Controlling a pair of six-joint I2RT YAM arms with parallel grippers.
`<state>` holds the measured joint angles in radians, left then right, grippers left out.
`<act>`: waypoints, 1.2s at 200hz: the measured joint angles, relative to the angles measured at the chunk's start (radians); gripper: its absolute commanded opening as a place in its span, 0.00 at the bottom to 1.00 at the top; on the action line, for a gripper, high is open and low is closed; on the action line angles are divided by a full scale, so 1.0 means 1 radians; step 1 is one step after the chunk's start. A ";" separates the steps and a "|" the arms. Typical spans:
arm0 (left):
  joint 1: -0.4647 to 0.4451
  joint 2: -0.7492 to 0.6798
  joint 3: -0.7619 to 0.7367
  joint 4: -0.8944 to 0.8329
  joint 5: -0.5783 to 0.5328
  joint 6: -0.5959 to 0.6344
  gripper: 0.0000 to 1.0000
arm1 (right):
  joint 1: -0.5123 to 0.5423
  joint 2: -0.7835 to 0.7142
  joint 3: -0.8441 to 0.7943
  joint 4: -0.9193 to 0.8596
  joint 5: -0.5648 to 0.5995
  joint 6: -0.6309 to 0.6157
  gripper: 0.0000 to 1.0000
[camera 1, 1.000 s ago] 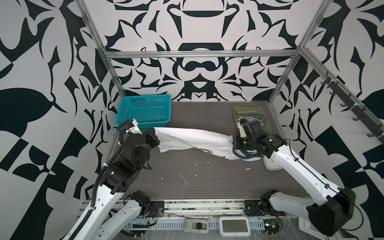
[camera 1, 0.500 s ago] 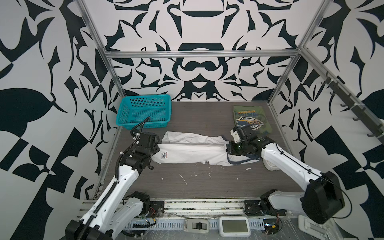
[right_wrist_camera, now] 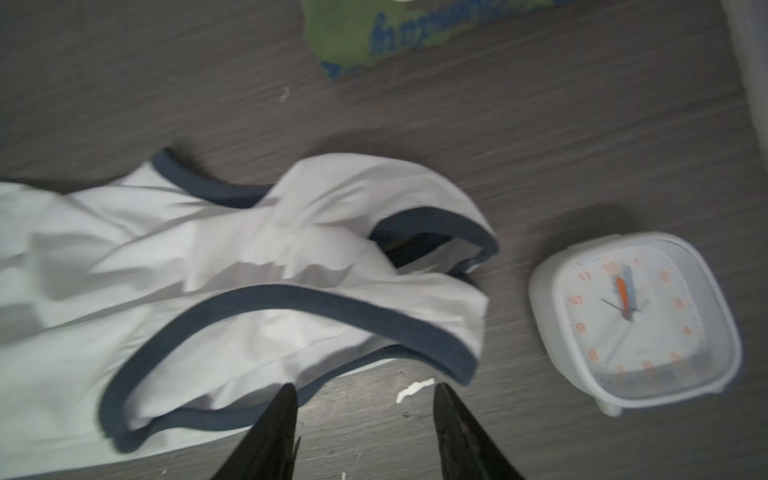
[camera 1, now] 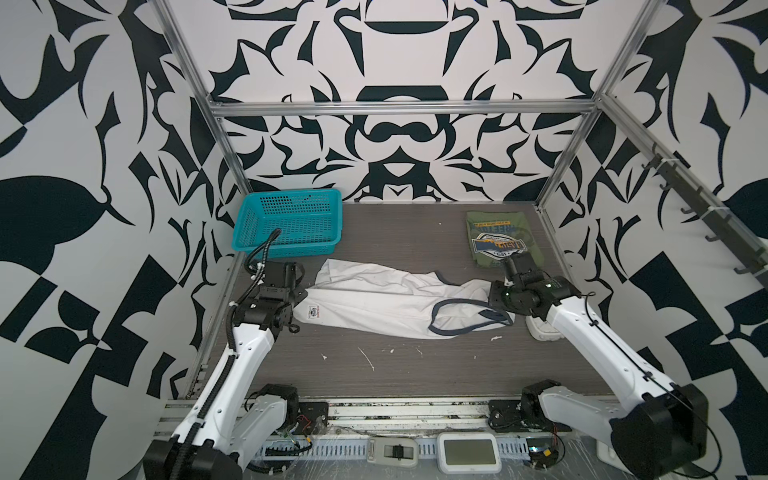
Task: Fold and stack the tank tops
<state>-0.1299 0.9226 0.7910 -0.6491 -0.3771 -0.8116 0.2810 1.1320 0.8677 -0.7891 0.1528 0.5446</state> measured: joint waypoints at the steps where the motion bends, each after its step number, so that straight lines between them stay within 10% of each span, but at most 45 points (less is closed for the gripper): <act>1: 0.004 -0.002 0.000 0.000 0.000 0.000 0.00 | 0.000 0.002 -0.003 -0.002 0.003 0.002 0.54; 91: 0.081 -0.019 0.000 -0.001 0.024 0.008 0.00 | 0.168 0.144 -0.103 0.007 0.075 0.114 0.55; 240: 0.108 -0.037 0.000 -0.008 0.053 0.024 0.00 | 0.123 0.222 -0.165 0.097 0.236 0.214 0.32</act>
<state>-0.0216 0.8856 0.7906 -0.6567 -0.3237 -0.7872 0.4042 1.3540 0.7025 -0.6926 0.3885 0.7586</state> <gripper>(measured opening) 0.051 0.336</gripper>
